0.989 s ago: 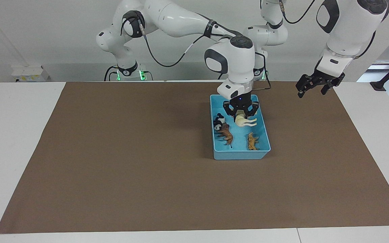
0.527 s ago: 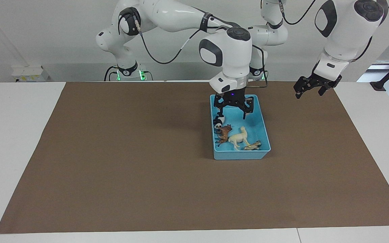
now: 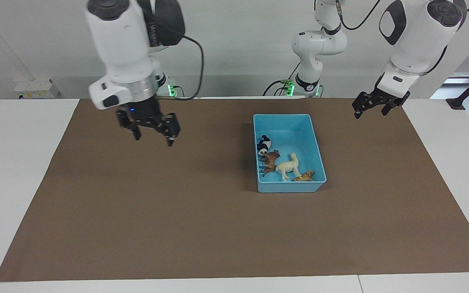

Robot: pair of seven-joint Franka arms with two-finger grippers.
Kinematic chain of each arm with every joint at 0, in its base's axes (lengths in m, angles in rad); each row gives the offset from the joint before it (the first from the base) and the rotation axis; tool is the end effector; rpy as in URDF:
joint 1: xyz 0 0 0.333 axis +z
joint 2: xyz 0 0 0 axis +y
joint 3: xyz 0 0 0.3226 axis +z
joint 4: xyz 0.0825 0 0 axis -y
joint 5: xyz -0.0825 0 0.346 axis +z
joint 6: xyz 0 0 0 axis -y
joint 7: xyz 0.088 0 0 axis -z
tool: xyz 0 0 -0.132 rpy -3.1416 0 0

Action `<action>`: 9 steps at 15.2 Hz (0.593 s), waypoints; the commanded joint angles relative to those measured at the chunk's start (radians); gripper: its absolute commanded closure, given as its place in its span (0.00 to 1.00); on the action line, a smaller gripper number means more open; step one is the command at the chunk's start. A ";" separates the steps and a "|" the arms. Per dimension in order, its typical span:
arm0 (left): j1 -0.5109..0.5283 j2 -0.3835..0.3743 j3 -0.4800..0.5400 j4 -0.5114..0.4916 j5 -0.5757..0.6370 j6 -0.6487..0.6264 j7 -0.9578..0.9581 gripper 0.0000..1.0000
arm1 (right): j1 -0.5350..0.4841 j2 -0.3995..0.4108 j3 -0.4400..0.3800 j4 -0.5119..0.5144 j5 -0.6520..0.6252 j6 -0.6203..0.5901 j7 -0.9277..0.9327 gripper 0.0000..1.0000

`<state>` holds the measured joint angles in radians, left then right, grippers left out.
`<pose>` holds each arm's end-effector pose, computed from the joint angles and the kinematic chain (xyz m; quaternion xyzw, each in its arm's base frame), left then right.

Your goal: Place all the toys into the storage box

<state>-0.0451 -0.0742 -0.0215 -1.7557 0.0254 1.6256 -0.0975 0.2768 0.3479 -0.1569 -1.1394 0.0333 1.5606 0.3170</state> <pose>0.4910 -0.0299 0.5679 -0.9994 -0.0144 0.0268 0.0157 0.6143 0.0984 0.5959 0.9950 -0.0919 0.0398 0.0012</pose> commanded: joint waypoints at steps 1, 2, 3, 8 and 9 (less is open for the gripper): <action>-0.007 -0.026 0.000 -0.018 -0.013 -0.029 0.022 0.00 | -0.126 -0.068 0.017 -0.089 0.003 -0.008 -0.370 0.00; -0.007 -0.026 0.000 -0.018 -0.015 -0.029 0.041 0.00 | -0.163 -0.101 0.017 -0.126 0.002 -0.011 -0.427 0.00; -0.007 -0.026 0.000 -0.018 -0.018 -0.029 0.060 0.00 | -0.182 -0.137 0.017 -0.169 0.000 -0.010 -0.455 0.00; -0.002 -0.026 0.002 -0.019 -0.047 -0.030 0.076 0.00 | -0.188 -0.328 0.017 -0.437 -0.003 0.009 -0.453 0.00; -0.006 -0.026 0.002 -0.019 -0.048 -0.029 0.076 0.00 | -0.191 -0.355 0.017 -0.466 -0.003 0.016 -0.453 0.00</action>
<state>-0.0468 -0.0762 -0.0256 -1.7557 -0.0037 1.6091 -0.0404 0.0889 0.0976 -0.1504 -1.4570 0.0335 1.5374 -0.1329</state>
